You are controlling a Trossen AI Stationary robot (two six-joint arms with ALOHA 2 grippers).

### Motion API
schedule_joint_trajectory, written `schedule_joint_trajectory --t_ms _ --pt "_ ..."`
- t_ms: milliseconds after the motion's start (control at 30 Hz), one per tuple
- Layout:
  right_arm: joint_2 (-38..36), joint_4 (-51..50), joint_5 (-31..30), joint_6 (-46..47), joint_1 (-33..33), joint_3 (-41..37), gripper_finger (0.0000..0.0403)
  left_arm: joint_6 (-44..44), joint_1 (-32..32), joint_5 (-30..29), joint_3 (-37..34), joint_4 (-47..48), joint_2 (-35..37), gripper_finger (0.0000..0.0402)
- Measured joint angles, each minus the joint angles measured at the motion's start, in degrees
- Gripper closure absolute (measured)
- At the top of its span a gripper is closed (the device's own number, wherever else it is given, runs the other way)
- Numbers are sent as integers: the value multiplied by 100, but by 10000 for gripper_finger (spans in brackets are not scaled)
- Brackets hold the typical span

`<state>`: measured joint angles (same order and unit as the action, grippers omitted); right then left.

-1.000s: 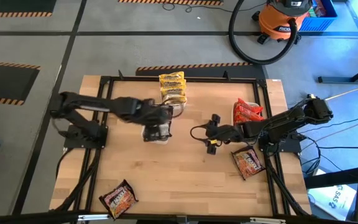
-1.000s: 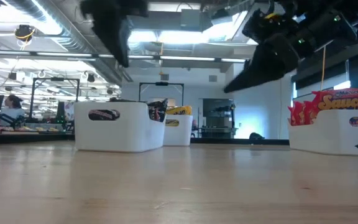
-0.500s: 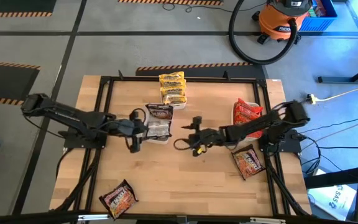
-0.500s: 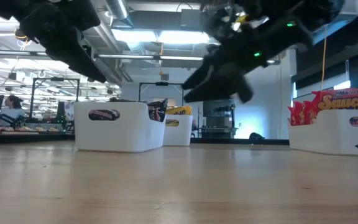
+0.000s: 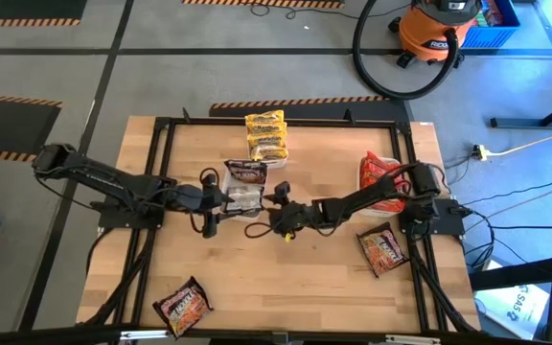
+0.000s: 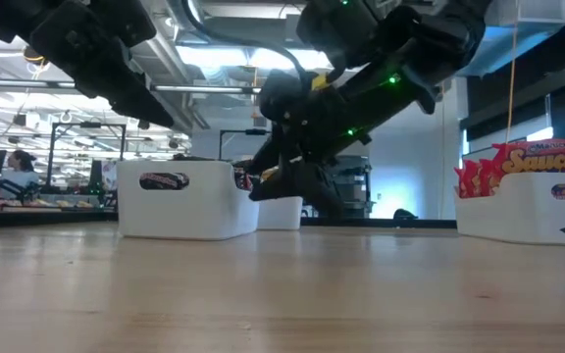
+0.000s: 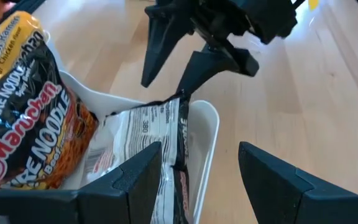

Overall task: Sort Maruchan noodles
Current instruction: Put the black noodle pack into the bottom left white bin

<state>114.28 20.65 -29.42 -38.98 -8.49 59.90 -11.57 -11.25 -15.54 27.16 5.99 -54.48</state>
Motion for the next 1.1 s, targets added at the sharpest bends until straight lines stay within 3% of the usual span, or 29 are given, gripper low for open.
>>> schedule_joint_trajectory --t_ms 733,1100 --pt "79 508 864 -37 177 52 294 13 9 -43 0 -89 -4 195" --pt "79 529 1072 -36 177 50 381 13 9 -45 0 -91 -4 195"
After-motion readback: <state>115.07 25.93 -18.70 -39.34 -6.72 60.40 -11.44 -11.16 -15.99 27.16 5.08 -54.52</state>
